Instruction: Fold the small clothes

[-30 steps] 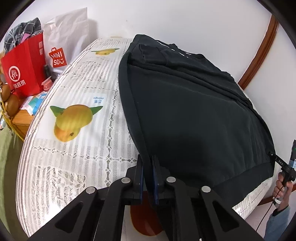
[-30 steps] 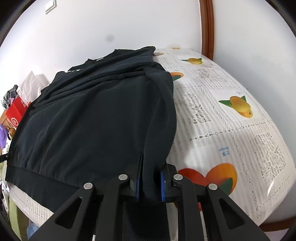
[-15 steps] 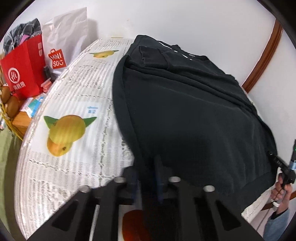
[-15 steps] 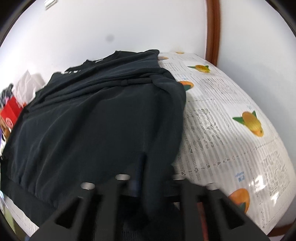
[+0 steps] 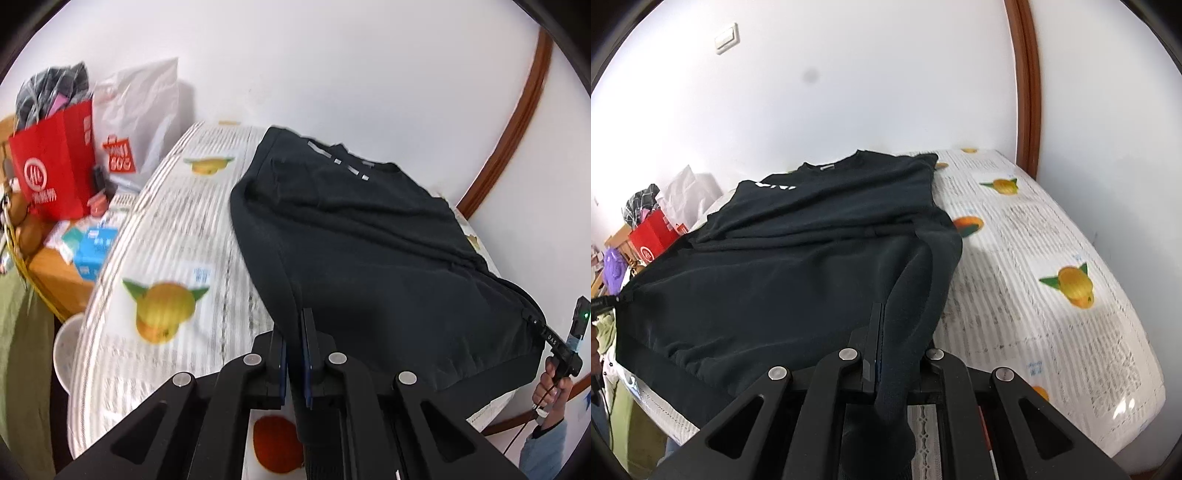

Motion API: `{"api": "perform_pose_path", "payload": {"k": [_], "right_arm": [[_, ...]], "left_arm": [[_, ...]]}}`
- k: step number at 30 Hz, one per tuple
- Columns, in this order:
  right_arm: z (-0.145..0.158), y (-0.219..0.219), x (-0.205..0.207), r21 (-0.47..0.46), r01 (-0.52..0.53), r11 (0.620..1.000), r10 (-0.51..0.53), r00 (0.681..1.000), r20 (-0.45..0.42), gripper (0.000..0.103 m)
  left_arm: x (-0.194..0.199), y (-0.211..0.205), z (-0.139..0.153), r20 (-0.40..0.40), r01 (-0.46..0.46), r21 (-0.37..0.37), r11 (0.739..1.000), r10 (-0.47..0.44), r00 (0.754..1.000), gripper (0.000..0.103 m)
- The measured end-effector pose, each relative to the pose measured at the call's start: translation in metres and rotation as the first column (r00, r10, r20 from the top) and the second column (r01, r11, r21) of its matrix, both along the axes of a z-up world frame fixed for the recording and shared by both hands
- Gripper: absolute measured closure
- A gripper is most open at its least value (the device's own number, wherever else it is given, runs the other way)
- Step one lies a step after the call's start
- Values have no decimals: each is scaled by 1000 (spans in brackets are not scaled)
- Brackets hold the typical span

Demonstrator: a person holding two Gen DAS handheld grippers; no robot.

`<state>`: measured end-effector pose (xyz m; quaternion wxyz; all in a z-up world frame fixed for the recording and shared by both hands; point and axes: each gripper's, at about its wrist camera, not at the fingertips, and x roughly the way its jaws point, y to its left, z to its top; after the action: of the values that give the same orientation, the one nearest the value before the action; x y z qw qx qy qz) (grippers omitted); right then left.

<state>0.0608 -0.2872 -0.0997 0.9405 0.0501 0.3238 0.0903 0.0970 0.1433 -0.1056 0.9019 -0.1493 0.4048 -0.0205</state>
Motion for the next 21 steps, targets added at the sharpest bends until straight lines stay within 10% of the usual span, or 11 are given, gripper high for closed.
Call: {"api": "perform_pose_path", "payload": {"k": [21], "right_arm": [[61, 12, 121, 54, 17, 998, -21, 997, 76, 96]], "left_arm": [[131, -7, 46, 76, -40, 145, 989, 29, 997, 96]]}}
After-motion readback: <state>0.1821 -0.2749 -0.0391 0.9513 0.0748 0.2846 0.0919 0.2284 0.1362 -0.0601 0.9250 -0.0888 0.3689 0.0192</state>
